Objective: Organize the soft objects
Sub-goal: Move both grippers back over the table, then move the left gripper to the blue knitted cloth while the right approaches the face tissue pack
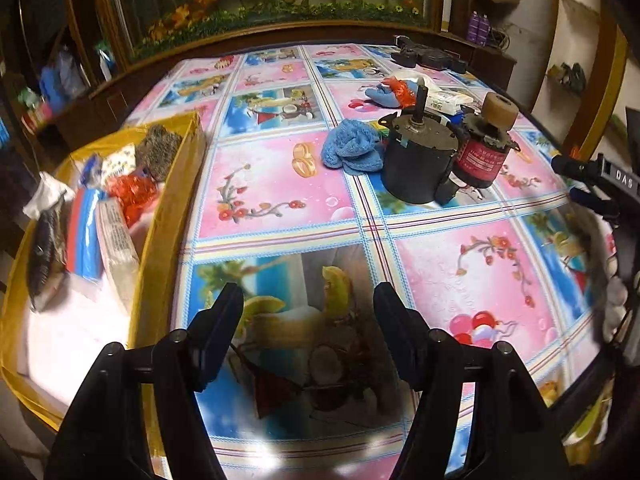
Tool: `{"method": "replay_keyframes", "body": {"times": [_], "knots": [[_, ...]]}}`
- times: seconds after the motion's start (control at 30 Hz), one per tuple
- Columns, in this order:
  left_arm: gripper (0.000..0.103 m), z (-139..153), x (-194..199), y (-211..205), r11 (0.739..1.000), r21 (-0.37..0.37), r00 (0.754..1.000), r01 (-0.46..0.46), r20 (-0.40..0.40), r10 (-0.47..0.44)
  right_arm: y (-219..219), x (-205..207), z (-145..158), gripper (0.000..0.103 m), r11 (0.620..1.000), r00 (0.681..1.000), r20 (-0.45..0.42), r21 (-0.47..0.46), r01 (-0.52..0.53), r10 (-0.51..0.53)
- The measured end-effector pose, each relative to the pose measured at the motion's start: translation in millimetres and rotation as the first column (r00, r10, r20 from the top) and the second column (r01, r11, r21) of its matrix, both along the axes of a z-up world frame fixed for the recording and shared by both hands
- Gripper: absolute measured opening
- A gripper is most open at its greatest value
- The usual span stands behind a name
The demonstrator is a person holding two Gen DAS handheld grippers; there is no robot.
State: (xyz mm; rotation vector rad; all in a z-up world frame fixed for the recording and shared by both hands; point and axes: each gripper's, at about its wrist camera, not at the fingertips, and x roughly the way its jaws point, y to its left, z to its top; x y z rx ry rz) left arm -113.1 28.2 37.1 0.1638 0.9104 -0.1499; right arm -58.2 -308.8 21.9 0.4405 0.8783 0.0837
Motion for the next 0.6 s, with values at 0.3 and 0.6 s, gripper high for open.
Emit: {"method": "replay_keyframes", "body": {"times": [0.3, 0.6], "knots": [[0.067, -0.8, 2.7, -10.4, 0.997, 0.072, 0.999, 0.009, 0.042, -0.012, 0.2, 5.0, -7.3, 0.102, 0.999, 0.999, 0.017, -0.032, 0.031, -0.031], [0.067, -9.3, 6.5, -12.8, 0.998, 0.061, 1.0, 0.018, 0.021, -0.019, -1.9, 13.3, -10.9, 0.102, 0.999, 1.0, 0.0, -0.043, 0.015, -0.015]]}}
